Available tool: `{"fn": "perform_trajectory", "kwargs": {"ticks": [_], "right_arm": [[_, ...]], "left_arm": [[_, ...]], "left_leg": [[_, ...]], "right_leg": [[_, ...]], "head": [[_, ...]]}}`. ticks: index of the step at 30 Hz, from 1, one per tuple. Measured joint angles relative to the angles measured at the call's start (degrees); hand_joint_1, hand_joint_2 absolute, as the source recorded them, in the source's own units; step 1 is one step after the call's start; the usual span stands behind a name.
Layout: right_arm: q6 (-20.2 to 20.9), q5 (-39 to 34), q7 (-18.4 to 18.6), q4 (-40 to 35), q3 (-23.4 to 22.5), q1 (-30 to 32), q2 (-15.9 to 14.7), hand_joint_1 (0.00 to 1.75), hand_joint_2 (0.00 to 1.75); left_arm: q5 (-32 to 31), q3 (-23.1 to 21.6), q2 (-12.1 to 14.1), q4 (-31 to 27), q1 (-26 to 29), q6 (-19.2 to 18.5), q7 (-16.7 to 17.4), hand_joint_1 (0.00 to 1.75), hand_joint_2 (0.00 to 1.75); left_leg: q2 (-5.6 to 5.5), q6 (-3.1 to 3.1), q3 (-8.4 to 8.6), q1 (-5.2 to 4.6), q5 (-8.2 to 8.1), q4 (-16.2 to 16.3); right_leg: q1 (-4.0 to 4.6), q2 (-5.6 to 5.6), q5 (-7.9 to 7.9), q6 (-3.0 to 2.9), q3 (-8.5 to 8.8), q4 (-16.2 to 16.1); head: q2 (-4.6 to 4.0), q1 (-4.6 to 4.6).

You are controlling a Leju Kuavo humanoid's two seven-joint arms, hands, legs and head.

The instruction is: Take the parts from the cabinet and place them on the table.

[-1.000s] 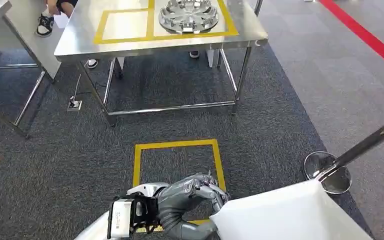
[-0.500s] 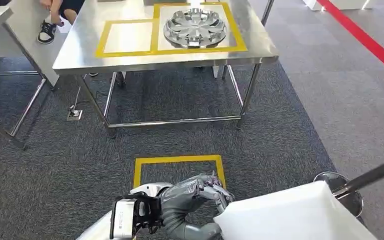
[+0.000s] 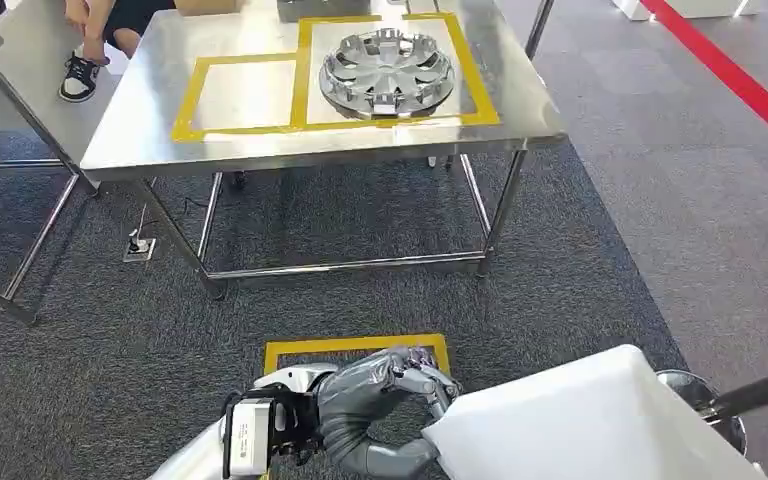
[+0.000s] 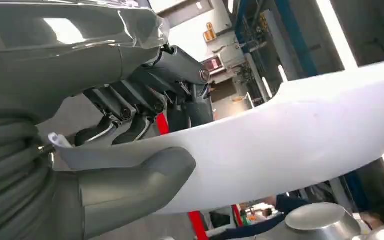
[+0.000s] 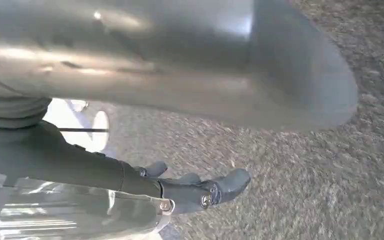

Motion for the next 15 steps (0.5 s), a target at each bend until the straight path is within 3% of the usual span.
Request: {"fn": "perform_trajectory", "kwargs": {"ticks": [2, 3, 4, 5, 6, 7, 8, 9, 10, 11, 12, 13, 15], "right_arm": [[0.0, 0.0, 0.0, 0.0, 0.0, -0.2, 0.0, 0.00, 0.00], [0.0, 0.0, 0.0, 0.0, 0.0, -0.4, 0.1, 0.00, 0.00], [0.0, 0.0, 0.0, 0.0, 0.0, -0.5, 0.0, 0.00, 0.00], [0.0, 0.0, -0.1, 0.0, 0.0, -0.5, 0.0, 0.00, 0.00], [0.0, 0.0, -0.1, 0.0, 0.0, -0.3, 0.0, 0.00, 0.00], [0.0, 0.0, -0.1, 0.0, 0.0, 0.0, 0.0, 0.00, 0.00], [0.0, 0.0, -0.1, 0.0, 0.0, 0.2, 0.0, 0.00, 0.00], [0.0, 0.0, -0.1, 0.0, 0.0, 0.3, 0.0, 0.00, 0.00], [0.0, 0.0, -0.1, 0.0, 0.0, 0.3, 0.0, 0.00, 0.00], [-0.1, 0.0, 0.0, 0.0, 0.0, 0.4, 0.0, 0.00, 0.00], [-0.2, 0.0, 0.0, 0.0, 0.0, 0.5, 0.0, 0.00, 0.00], [-0.3, 0.0, -0.1, 0.0, 0.0, 0.8, 0.1, 0.00, 0.00], [-0.4, 0.1, -0.1, 0.0, 0.0, 0.7, 0.0, 0.00, 0.00]], "left_arm": [[0.0, 0.0, -0.2, -0.1, -0.1, 0.0, -0.3, 1.75, 1.75], [0.0, 0.0, -0.1, 0.0, -0.1, 0.1, -0.3, 1.75, 1.75], [0.0, 0.0, -0.1, 0.0, -0.2, 0.2, -0.3, 1.75, 1.75], [0.0, 0.0, -0.1, 0.0, -0.1, 0.2, -0.4, 1.75, 1.75], [0.0, 0.0, -0.1, 0.0, 0.0, 0.2, -0.4, 1.75, 1.75], [-0.1, 0.0, 0.0, 0.0, 0.1, 0.3, -0.5, 1.75, 1.75], [-0.1, 0.0, 0.0, 0.0, 0.2, 0.3, -0.5, 1.75, 1.75], [-0.1, 0.0, 0.0, 0.0, 0.3, 0.3, -0.6, 1.75, 1.75], [-0.1, -0.1, 0.1, 0.0, 0.3, 0.3, -0.7, 1.75, 1.75], [-0.1, -0.1, 0.2, 0.1, 0.4, 0.3, -0.7, 1.75, 1.75], [-0.1, -0.1, 0.3, 0.2, 0.4, 0.3, -0.8, 1.75, 1.75], [-0.1, -0.1, 0.5, 0.6, 0.6, 0.3, -1.0, 1.75, 1.75], [-0.4, 0.0, 0.7, 0.6, 0.6, 0.5, -1.2, 1.75, 1.75]], "left_leg": [[-0.20, 0.71, 2.26, 0.58, -0.46, -0.9], [-0.24, 0.93, 3.28, 0.63, -0.93, -1.5], [-0.27, 1.17, 3.93, 0.64, -1.46, -1.7], [-0.38, 1.41, 4.62, 0.67, -2.14, -1.7], [-0.60, 1.52, 5.53, 0.65, -3.08, -1.8], [-0.86, 1.58, 6.57, 0.63, -3.99, -1.8], [-1.08, 1.55, 7.71, 0.62, -4.87, -1.8], [-1.25, 1.48, 8.93, 0.61, -5.81, -1.8], [-1.32, 1.40, 10.37, 0.61, -6.87, -1.8], [-1.36, 1.21, 11.86, 0.61, -8.04, -1.8], [-1.34, 0.94, 12.02, 0.59, -9.03, -1.9], [-1.62, 0.65, 13.61, 0.29, -10.25, -1.4], [-1.77, -0.23, 14.72, 0.34, -11.42, -2.2]], "right_leg": [[-0.02, -0.02, 1.22, 0.78, -0.41, 1.1], [-0.10, 0.04, 2.62, 0.70, -2.01, 4.6], [-0.05, 0.11, 3.71, 0.69, -4.90, 9.2], [0.01, 0.14, 2.96, 0.75, -8.26, 13.5], [0.05, 0.16, -0.03, 0.90, -11.23, 16.4], [0.07, 0.16, -3.71, 0.99, -13.36, 17.6], [0.07, 0.16, -6.38, 1.15, -14.74, 17.1], [0.07, 0.16, -7.40, 1.29, -15.45, 15.4], [0.07, 0.15, -6.29, 1.22, -15.59, 12.2], [0.06, 0.15, -1.90, 1.05, -15.40, 7.9], [0.06, 0.14, 5.32, 0.77, -15.44, 4.0], [0.18, 0.11, 10.80, 0.49, -15.31, 2.3], [0.65, 0.13, 9.86, -0.31, -14.07, 2.9]], "head": [[0.00, 0.07], [0.00, 0.40], [0.00, 0.35], [0.00, 0.55], [0.00, 0.50], [0.00, 0.50], [0.00, 0.50], [0.00, 0.50], [0.00, 0.53], [0.00, 0.55], [0.00, 0.57], [0.00, 0.63], [0.00, 0.28]]}}
